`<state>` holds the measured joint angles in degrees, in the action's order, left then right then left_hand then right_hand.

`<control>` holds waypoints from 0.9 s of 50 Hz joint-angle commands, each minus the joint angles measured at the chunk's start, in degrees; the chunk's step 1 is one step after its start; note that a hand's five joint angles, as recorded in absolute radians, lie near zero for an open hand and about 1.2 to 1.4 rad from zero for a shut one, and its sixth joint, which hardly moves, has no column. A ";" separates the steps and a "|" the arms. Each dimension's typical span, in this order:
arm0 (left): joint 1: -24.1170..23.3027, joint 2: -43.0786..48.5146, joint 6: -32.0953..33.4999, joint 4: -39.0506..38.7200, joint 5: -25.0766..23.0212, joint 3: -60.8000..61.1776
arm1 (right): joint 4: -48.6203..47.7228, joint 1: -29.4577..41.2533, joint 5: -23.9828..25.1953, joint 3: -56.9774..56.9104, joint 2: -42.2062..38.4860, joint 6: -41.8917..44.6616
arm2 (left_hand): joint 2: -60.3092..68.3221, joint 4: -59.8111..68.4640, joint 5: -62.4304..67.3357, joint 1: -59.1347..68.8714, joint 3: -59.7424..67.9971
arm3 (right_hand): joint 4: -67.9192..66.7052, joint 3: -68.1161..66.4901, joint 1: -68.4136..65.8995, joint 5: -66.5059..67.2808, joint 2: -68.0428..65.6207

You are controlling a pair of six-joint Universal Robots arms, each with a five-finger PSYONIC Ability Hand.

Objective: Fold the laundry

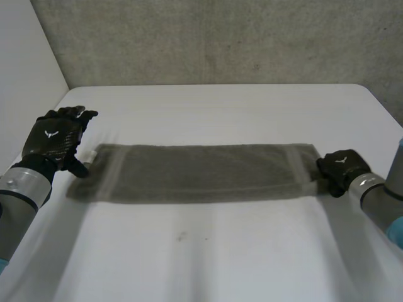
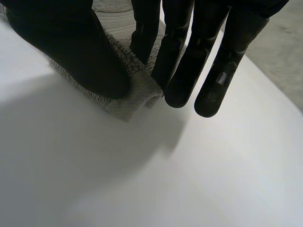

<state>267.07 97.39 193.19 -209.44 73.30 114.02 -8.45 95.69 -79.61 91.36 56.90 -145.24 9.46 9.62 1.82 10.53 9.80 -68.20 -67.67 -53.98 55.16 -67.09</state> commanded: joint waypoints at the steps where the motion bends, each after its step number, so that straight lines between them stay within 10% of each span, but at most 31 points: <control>1: 0.20 -0.45 0.00 -0.09 0.00 0.06 | 1.51 -7.88 -4.32 -1.89 2.43 9.80 | 0.54 0.38 -1.82 -0.53 0.20 | -11.80 -12.33 -26.02 14.84 -12.91; 12: -0.06 -0.63 0.00 -0.01 0.09 0.23 | 0.54 -13.68 -7.22 -5.23 7.00 14.98 | 0.54 0.38 -1.82 -0.53 0.20 | -11.80 -12.33 -26.02 14.84 -12.91; 24: -0.06 -1.24 0.00 -0.01 0.18 0.23 | -3.67 12.29 -2.66 -11.19 12.19 5.05 | 0.54 0.38 -1.82 -0.53 0.20 | -11.80 -12.33 -26.02 14.84 -12.91; 43: -0.58 -1.24 0.00 -0.09 0.09 1.11 | -5.18 43.26 2.89 -21.49 -13.29 6.37 | 0.54 0.38 -1.82 -0.53 0.20 | -11.80 -12.33 -26.02 14.84 -12.91; 45: -0.94 -1.24 0.00 -0.09 0.00 1.03 | -5.00 43.27 2.53 -21.49 -13.48 6.46 | 0.54 0.38 -1.82 -0.53 0.20 | 12.70 12.17 -1.53 -9.66 11.59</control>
<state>266.83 96.14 193.18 -209.51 73.38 114.93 -13.93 136.33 -76.03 69.89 47.83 -139.52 9.44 9.62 1.82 10.53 9.80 -68.37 -67.68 -54.51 56.37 -67.09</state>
